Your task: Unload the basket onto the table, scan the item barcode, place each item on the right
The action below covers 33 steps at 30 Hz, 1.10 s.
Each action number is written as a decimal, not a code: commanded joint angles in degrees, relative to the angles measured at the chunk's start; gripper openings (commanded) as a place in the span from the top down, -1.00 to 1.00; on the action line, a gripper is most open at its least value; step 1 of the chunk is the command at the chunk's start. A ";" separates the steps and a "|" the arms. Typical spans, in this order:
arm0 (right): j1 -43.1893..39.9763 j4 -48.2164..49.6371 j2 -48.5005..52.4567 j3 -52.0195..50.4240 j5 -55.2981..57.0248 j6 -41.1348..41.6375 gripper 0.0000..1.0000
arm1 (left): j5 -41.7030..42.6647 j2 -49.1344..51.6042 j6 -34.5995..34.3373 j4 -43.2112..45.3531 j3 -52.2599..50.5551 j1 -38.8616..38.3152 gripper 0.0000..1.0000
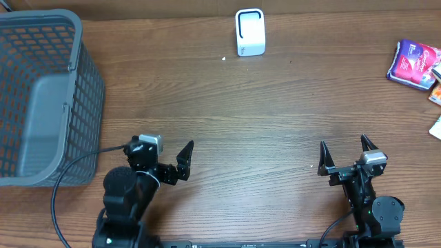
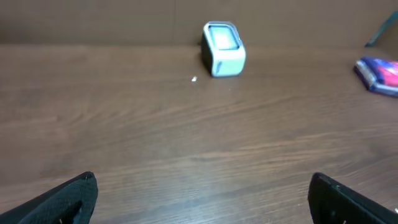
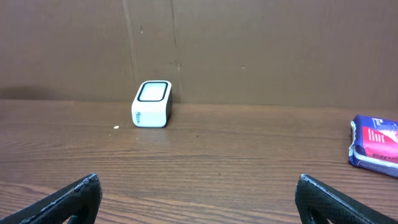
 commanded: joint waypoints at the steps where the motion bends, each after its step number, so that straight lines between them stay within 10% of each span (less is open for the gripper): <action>1: -0.33 0.35 -0.57 -0.61 0.55 0.13 -1.00 | 2.29 -4.66 4.13 2.78 -3.52 0.35 -1.00; 24: -0.33 0.35 -0.57 -0.61 0.55 0.13 -1.00 | -12.74 -24.37 4.83 4.13 -11.76 7.06 -0.99; 33: -0.33 0.35 -0.57 -0.61 0.55 0.13 -1.00 | -13.11 -25.29 2.89 17.66 -21.97 9.22 -1.00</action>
